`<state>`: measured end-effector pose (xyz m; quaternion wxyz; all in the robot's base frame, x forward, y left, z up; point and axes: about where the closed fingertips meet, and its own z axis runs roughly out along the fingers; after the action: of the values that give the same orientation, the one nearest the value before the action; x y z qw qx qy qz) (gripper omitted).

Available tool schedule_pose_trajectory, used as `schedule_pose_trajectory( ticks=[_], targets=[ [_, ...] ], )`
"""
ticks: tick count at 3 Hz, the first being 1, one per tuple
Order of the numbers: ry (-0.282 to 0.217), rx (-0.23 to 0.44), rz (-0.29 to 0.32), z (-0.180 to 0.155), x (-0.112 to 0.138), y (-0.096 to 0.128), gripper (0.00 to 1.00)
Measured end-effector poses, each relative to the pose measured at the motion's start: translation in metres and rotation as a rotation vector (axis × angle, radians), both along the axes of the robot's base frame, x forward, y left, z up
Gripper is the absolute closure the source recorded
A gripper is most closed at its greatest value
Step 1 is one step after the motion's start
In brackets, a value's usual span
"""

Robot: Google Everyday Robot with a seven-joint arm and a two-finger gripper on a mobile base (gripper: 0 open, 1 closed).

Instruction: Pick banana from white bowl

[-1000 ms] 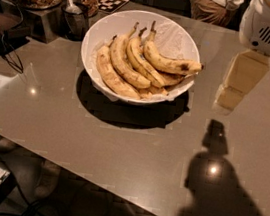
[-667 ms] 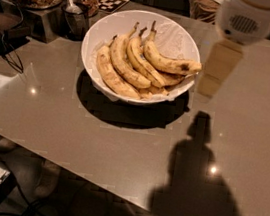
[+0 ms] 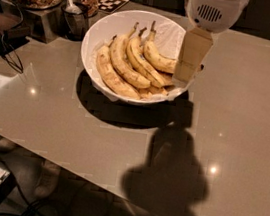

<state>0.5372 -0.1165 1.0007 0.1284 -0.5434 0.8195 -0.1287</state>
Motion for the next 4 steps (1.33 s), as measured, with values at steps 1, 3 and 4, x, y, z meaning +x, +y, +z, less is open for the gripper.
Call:
schedule_pose_trajectory(
  ticks=[1,3,4],
  targets=[
    [0.006,0.027,-0.011,-0.004,0.011,0.004,0.00],
    [0.044,0.071,-0.001,-0.010,0.051,0.029,0.09],
    [0.067,0.086,0.006,-0.018,0.063,0.037,0.15]
  ],
)
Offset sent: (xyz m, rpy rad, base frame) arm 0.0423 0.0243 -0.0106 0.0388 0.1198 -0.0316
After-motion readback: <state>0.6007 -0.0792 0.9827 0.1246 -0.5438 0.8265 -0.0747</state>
